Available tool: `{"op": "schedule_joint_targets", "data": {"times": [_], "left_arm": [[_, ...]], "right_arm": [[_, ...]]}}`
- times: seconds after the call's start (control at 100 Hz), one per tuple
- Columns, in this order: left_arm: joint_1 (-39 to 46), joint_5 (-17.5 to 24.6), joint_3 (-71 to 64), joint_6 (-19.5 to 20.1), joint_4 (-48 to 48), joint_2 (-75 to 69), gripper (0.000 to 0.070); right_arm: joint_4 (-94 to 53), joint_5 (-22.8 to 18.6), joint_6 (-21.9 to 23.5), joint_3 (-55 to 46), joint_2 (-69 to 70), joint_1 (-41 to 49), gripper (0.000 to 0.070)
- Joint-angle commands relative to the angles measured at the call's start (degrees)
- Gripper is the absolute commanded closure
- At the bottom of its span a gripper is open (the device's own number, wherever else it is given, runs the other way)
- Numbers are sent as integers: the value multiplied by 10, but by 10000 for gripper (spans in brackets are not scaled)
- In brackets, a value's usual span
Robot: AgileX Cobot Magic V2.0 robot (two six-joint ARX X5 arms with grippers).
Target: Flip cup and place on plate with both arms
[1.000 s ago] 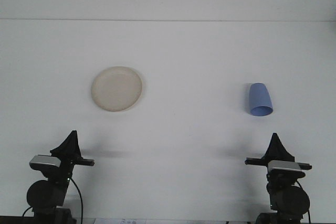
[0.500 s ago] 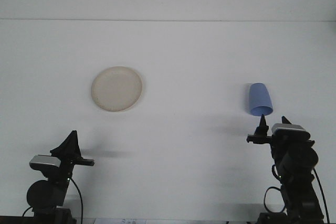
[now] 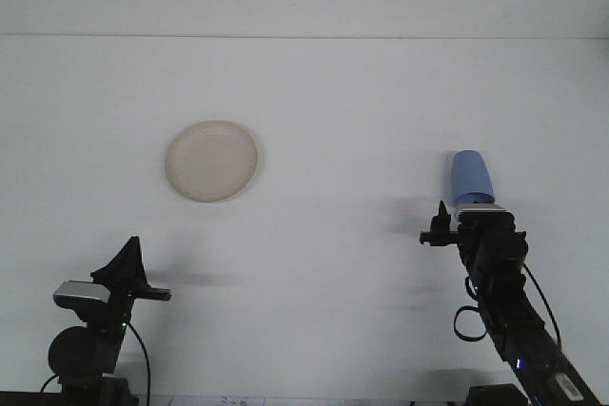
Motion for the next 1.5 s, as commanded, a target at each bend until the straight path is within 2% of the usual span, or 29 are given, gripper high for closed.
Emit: {"op": "schedule_joint_targets", "data": {"times": [0.0,0.52,0.69,0.75,0.83,0.92,1.01,1.13,1.27,1.37,1.49], "left_arm": [[0,0,-11,-4,6,0,688],[0,0,-11,-4,6,0,688],[0,0,-11,-4,6,0,688],[0,0,-11,-4,6,0,688],[0,0,-11,-4,6,0,688],[0,0,-11,-4,6,0,688],[0,0,-11,-4,6,0,688],[0,0,-11,-4,6,0,688],[0,0,-11,-4,6,0,688],[0,0,-11,-4,6,0,688],[0,0,-11,-4,6,0,688]], "right_arm": [[26,1,10,0,38,0,275],[282,9,27,3,268,-18,276],[295,-3,27,25,313,-45,301],[298,-18,26,37,327,-54,346],[302,-45,25,52,340,-62,458],[301,-62,25,66,348,-68,700],[299,-66,25,70,345,-67,700],[241,-87,21,70,306,-51,700],[133,-87,-32,75,201,6,700],[-28,-89,-38,118,103,66,700],[-293,-89,-38,240,30,143,700]]}}
